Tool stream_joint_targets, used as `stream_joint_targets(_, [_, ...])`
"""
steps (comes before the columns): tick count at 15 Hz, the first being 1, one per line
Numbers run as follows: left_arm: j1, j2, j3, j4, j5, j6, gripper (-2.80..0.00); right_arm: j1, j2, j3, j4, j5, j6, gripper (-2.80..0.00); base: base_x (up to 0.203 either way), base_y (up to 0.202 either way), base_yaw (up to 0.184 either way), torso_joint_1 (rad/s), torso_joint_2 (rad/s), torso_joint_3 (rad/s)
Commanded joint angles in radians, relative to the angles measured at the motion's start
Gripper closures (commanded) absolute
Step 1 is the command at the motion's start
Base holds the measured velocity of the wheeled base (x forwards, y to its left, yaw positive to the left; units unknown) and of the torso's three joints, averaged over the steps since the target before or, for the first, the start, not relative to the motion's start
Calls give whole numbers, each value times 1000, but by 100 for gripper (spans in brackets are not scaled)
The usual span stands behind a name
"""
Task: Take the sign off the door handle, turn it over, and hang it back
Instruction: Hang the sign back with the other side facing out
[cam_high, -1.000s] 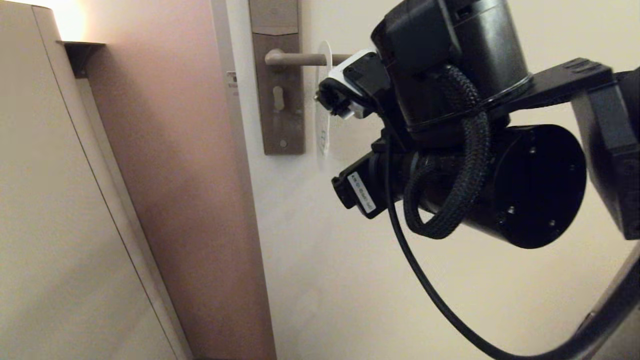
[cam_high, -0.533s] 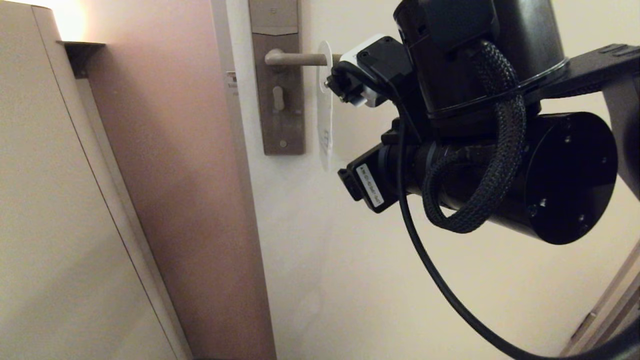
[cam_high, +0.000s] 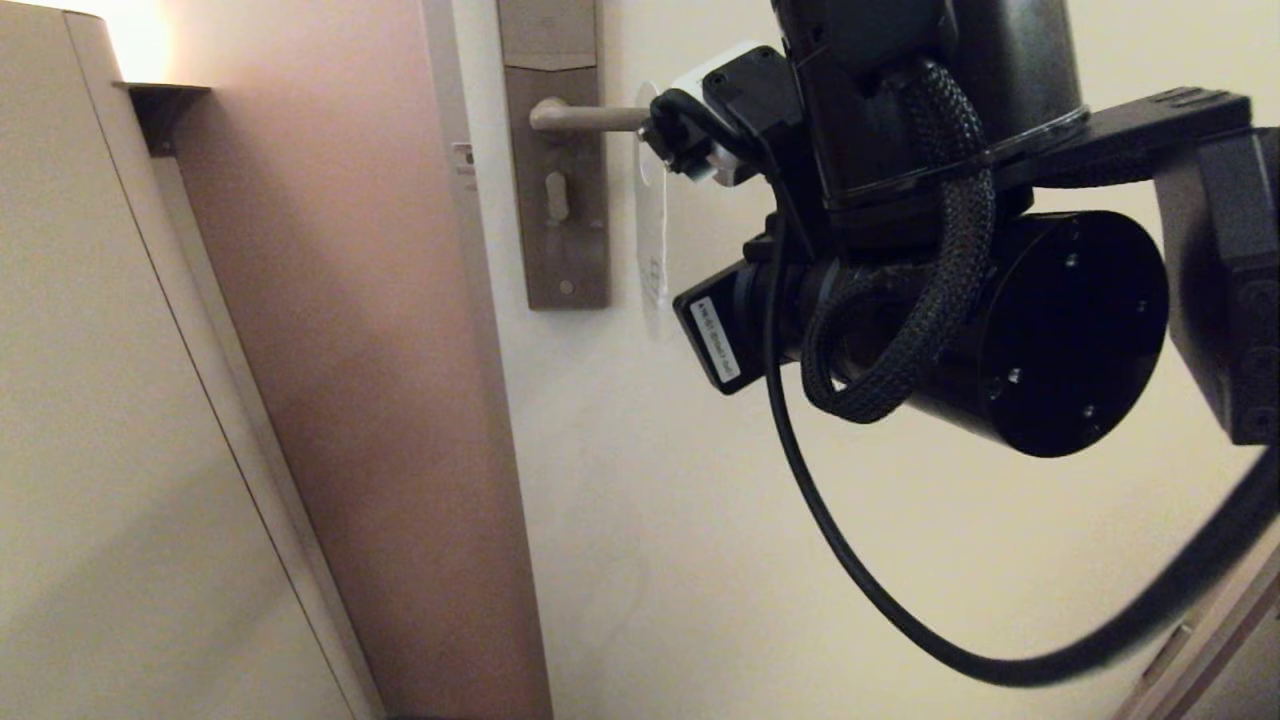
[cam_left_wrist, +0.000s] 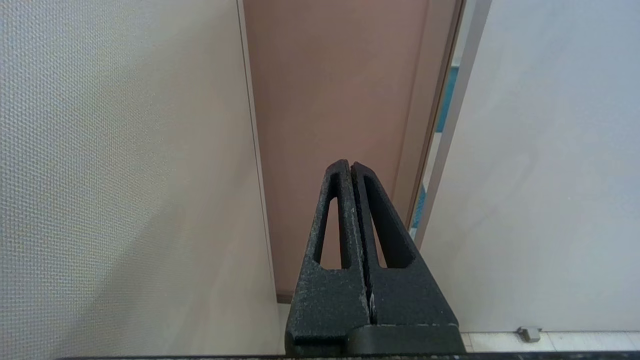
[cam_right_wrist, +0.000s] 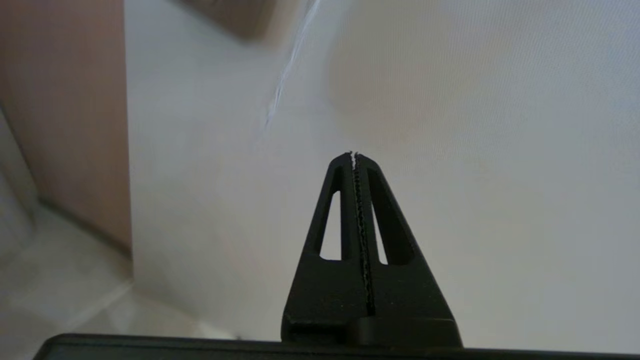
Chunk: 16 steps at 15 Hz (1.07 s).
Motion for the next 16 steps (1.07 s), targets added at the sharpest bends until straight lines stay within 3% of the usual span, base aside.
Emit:
stream_joint_targets(1, [0, 1, 1, 0, 0, 0, 0, -6, 21, -1, -24, -4, -1, 0, 0, 0, 0, 0, 0, 0])
stream_joint_targets(16, [0, 1, 1, 1, 0, 0, 0, -29, 212, -39, -437, 2, -16, 0, 0, 0, 0, 0, 0, 0])
